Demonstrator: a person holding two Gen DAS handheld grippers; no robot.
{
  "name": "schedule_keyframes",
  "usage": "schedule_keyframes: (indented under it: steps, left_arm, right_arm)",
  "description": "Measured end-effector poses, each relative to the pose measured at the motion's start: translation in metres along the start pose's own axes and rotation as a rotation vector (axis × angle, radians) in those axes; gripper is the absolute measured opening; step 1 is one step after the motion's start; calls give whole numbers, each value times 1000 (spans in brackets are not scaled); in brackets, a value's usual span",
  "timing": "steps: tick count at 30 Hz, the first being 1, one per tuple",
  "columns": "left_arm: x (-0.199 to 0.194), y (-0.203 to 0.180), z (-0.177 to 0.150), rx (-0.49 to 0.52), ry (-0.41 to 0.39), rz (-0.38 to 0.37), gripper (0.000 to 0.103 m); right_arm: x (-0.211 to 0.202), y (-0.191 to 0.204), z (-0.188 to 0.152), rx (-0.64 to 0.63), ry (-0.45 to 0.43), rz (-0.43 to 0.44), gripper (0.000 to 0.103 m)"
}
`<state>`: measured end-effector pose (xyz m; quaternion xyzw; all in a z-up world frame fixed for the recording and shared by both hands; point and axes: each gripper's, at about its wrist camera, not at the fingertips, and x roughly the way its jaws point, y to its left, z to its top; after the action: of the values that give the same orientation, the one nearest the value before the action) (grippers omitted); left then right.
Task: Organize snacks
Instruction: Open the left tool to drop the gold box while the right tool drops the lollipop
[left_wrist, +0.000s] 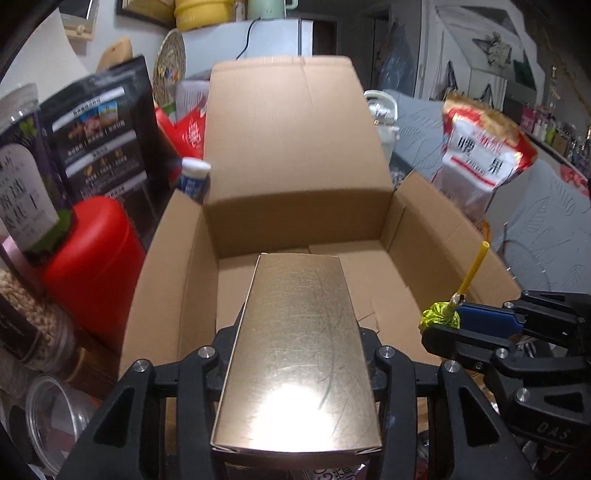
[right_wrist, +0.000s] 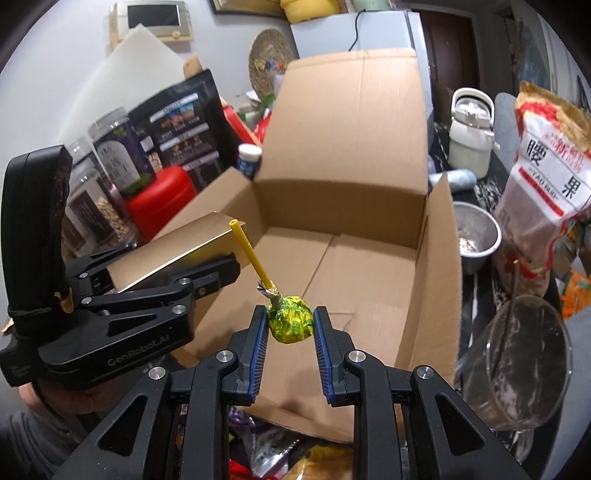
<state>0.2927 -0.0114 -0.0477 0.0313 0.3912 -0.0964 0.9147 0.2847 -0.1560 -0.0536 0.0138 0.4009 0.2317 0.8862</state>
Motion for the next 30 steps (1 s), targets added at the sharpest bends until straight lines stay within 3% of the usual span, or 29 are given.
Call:
schedule_keyframes:
  steps: [11, 14, 20, 30]
  left_arm:
    - [40, 5, -7, -29, 185, 77, 46]
    - [40, 7, -7, -30, 185, 79, 46]
    - [35, 5, -6, -21, 178, 69, 46]
    - [-5, 9, -2, -52, 87, 66, 46]
  right_arm:
    - [14, -5, -3, 6, 74, -31, 29]
    - [15, -5, -4, 8, 85, -34, 36]
    - [13, -3, -4, -4, 83, -46, 36]
    - [-12, 2, -5, 3, 30, -58, 36]
